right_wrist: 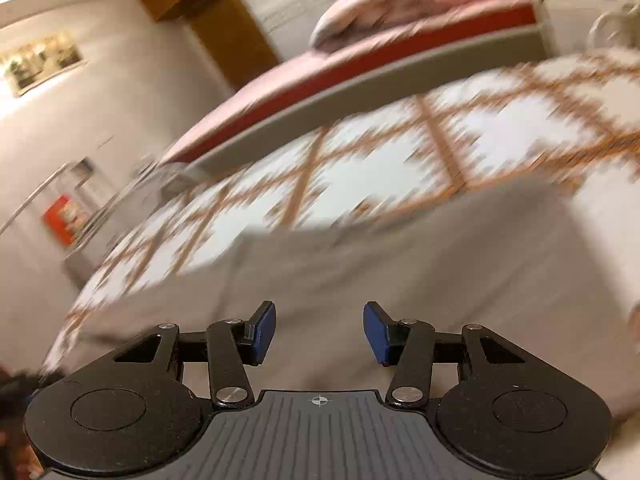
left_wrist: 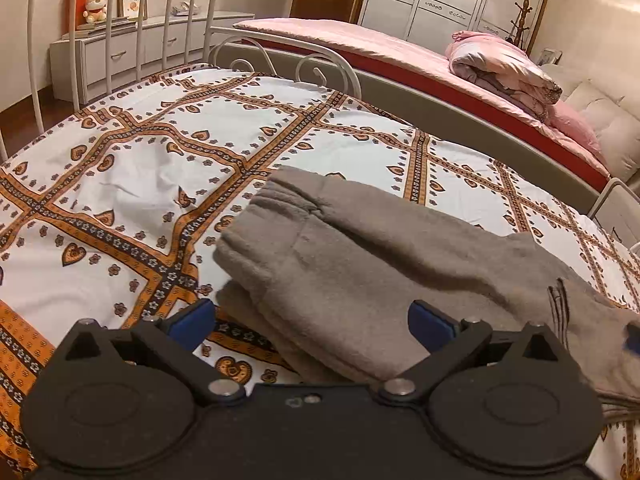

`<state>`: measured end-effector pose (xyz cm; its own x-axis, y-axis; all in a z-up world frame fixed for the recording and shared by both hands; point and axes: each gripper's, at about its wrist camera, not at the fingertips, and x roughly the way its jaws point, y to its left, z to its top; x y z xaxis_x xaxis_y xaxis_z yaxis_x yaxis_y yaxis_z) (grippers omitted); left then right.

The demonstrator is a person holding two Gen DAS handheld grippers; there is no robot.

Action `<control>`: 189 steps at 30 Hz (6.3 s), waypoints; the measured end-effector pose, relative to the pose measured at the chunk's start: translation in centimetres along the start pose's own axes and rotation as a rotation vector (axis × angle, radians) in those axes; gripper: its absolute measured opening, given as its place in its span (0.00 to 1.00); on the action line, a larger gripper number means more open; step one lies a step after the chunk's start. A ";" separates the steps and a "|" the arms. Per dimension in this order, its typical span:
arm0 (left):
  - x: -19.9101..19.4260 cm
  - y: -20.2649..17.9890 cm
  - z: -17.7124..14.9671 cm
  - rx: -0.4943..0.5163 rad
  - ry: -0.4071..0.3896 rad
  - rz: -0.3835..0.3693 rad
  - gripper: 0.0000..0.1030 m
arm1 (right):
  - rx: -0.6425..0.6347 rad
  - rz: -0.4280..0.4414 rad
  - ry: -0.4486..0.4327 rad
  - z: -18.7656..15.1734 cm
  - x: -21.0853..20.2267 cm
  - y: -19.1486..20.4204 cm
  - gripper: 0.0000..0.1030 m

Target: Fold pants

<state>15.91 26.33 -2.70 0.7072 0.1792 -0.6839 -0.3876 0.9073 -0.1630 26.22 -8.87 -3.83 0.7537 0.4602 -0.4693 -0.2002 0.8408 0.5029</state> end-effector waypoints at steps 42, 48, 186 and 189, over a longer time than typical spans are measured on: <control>6.1 8.8 -2.4 -0.601 0.126 -0.402 0.51 | -0.161 -0.117 0.262 1.5 -5.8 -7.2 1.00; 7.5 10.1 -2.4 -0.554 0.027 -0.547 0.52 | -0.162 -0.108 0.251 1.3 -5.7 -7.2 1.00; -0.3 -11.3 0.1 0.287 0.070 -0.376 0.94 | 0.397 0.030 0.065 4.5 -8.5 -15.8 0.84; 0.0 -11.5 0.1 0.290 0.078 -0.370 0.94 | 0.408 0.040 0.146 3.5 -8.3 -16.3 0.84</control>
<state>20.47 15.95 -0.78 0.7155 -0.1954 -0.6707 0.0710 0.9754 -0.2085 25.41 -27.39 -5.55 0.6478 0.5506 -0.5266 0.0580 0.6536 0.7547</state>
